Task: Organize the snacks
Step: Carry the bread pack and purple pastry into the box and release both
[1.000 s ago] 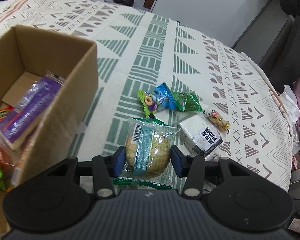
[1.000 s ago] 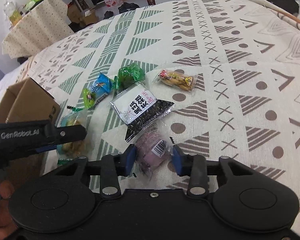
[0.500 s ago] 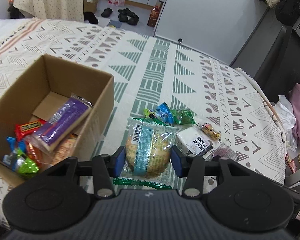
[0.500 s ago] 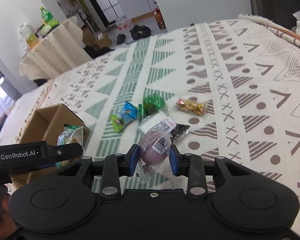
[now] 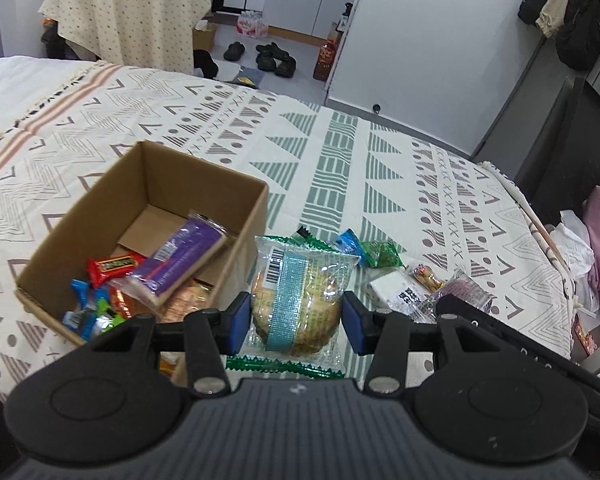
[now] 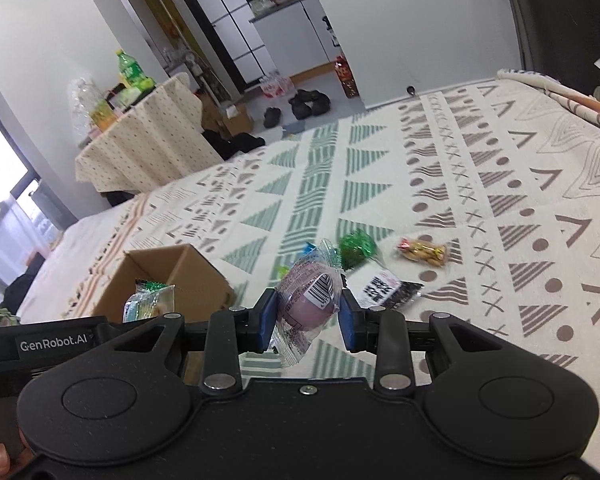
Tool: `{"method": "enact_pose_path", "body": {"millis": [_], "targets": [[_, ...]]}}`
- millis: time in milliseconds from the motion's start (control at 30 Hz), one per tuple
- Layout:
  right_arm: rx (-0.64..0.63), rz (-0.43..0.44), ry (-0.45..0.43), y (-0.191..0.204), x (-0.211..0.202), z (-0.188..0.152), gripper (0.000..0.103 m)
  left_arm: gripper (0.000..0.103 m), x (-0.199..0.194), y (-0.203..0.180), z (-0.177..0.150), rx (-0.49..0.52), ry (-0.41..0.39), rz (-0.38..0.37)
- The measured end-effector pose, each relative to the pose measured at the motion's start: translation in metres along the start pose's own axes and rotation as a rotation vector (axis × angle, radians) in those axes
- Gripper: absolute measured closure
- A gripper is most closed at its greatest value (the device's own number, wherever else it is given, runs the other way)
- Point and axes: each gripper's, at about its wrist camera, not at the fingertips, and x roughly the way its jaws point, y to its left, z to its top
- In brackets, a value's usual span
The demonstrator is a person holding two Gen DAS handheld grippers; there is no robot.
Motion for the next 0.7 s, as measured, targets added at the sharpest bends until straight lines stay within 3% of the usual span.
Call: {"method": "enact_pose_path", "body": {"millis": [700], "targets": [[-0.014,0.062,-0.114,0.043,-0.014,-0.001,0.071,0.056,-0.024,0.041,0.014,-0.062,-0.062,0.048]]}}
